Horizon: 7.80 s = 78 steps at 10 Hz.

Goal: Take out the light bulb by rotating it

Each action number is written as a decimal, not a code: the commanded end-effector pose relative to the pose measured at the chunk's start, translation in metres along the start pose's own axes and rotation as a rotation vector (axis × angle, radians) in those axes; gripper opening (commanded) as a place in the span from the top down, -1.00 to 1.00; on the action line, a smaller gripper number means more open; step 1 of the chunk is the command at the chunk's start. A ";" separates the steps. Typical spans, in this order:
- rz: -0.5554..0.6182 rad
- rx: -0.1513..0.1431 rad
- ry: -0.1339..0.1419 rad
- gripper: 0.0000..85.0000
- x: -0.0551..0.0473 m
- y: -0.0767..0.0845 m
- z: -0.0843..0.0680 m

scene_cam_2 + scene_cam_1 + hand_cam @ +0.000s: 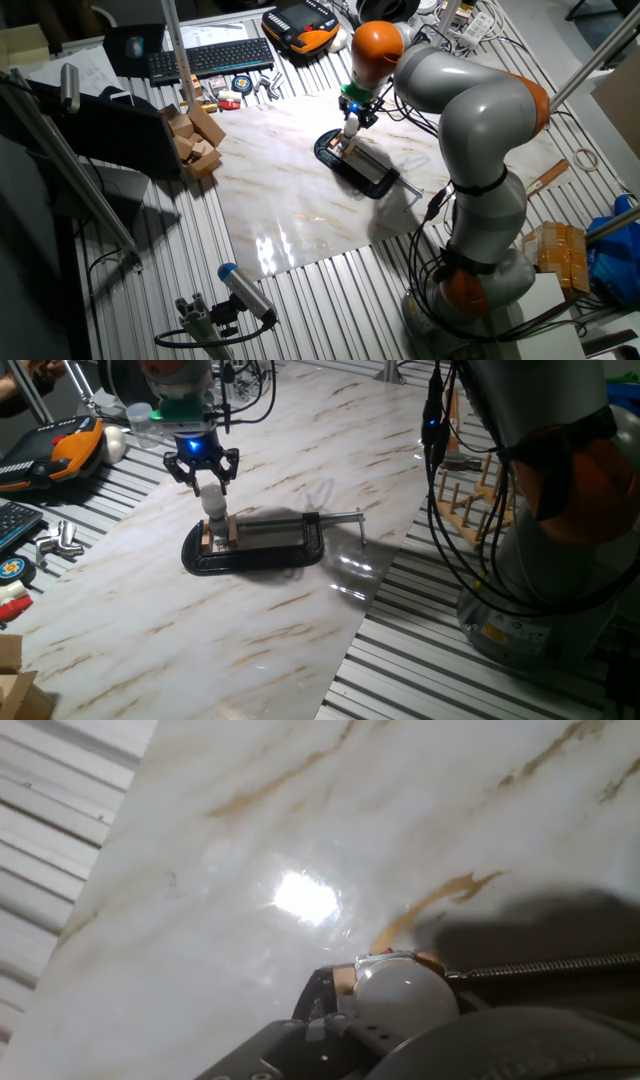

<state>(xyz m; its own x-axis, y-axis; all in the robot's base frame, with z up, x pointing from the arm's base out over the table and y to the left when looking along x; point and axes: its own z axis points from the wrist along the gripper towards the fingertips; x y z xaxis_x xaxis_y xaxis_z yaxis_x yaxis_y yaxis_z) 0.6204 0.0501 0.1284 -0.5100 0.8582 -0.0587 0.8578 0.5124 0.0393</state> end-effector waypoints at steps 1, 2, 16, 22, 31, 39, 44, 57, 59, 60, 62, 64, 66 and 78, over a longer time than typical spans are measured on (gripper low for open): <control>0.005 -0.001 0.003 1.00 0.000 0.000 0.000; 0.018 -0.008 0.008 1.00 0.000 0.000 0.001; 0.120 -0.039 0.030 -0.60 -0.001 -0.001 0.016; 0.030 -0.041 0.011 1.00 -0.001 0.000 0.012; -0.180 -0.033 -0.041 1.00 0.001 0.002 0.006; -0.573 -0.028 -0.046 1.00 0.002 0.001 0.003; -0.836 -0.007 -0.024 1.00 0.002 0.001 0.004; -1.222 0.026 0.030 1.00 0.002 0.003 0.004; -1.271 0.041 0.026 1.00 0.002 0.003 0.005; -1.305 0.049 0.020 1.00 0.002 0.003 0.005; -1.325 0.024 0.028 1.00 0.002 0.003 0.005; -1.364 0.016 0.018 1.00 0.003 0.004 0.004; -1.404 0.028 0.008 1.00 0.003 0.005 0.001; -1.344 0.015 -0.007 -0.20 0.004 0.008 -0.004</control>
<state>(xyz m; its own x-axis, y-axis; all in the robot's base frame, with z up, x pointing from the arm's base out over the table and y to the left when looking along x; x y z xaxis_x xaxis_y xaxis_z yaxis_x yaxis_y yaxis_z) 0.6234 0.0570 0.1306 -0.9501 -0.3089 -0.0444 -0.3060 0.9500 -0.0619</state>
